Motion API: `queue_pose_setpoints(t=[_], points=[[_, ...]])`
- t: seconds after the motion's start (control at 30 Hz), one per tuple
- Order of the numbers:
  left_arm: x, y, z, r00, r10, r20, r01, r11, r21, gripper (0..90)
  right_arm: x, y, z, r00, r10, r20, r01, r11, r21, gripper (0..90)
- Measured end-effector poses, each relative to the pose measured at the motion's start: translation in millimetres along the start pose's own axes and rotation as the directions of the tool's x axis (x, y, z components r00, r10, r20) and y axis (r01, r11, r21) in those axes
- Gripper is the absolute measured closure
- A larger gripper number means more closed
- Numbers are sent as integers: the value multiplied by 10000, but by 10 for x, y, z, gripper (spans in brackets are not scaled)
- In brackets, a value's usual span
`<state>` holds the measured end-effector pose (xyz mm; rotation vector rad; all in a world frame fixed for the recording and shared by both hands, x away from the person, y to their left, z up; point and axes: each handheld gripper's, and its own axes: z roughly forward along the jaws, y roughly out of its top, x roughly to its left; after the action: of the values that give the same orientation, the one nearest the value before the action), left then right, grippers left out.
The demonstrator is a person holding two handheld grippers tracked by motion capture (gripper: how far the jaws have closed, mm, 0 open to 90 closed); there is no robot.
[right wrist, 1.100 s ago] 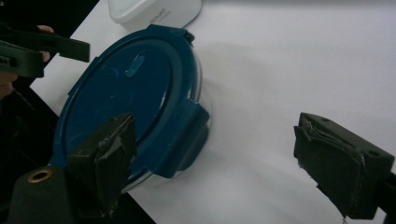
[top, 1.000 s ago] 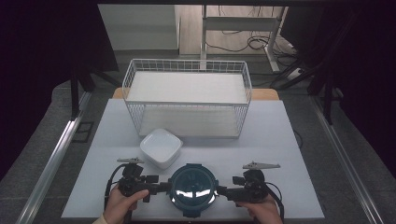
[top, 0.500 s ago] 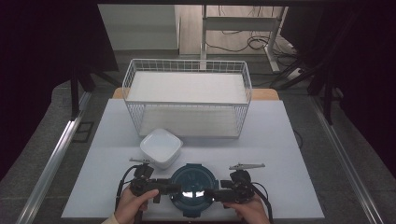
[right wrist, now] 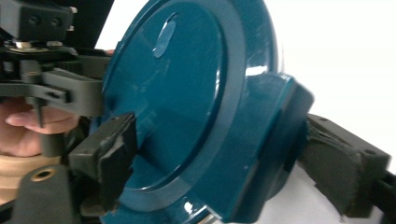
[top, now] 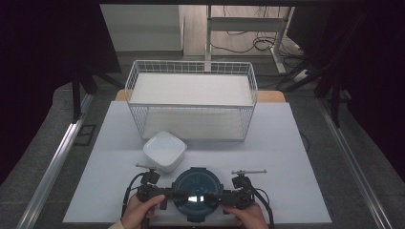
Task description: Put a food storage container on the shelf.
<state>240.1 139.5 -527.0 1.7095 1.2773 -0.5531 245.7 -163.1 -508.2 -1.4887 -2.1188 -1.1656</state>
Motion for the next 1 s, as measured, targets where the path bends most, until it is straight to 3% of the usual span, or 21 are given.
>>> queue_pose_setpoints(t=[0.13, 0.27, 0.43, 0.63, 1.0], points=[[-15, -33, -1, 9994, -288, -186, 285, 9995, -138, 240, 17, -8, -6, 9998, 205, -41, -204, 9998, 90, 183], [-74, -45, -22, 9982, -228, -546, 212, 9993, -300, 273, 8, -8, -35, 9993, 361, -36, -361, 9993, 5, 226], [-56, -50, -48, 9976, -565, -410, 547, 9975, -441, 305, -35, -14, -66, 9964, 796, -274, -802, 9966, -205, 277], [-122, -67, -68, 9967, -504, -635, 467, 9972, -582, 324, -27, -27, -108, 9950, 953, -293, -967, 9941, -489, 327], [-167, -48, -144, 9963, -444, -734, 378, 9953, -896, 374, 43, -21, -164, 9979, 619, -180, -632, 9945, -832, 372]])
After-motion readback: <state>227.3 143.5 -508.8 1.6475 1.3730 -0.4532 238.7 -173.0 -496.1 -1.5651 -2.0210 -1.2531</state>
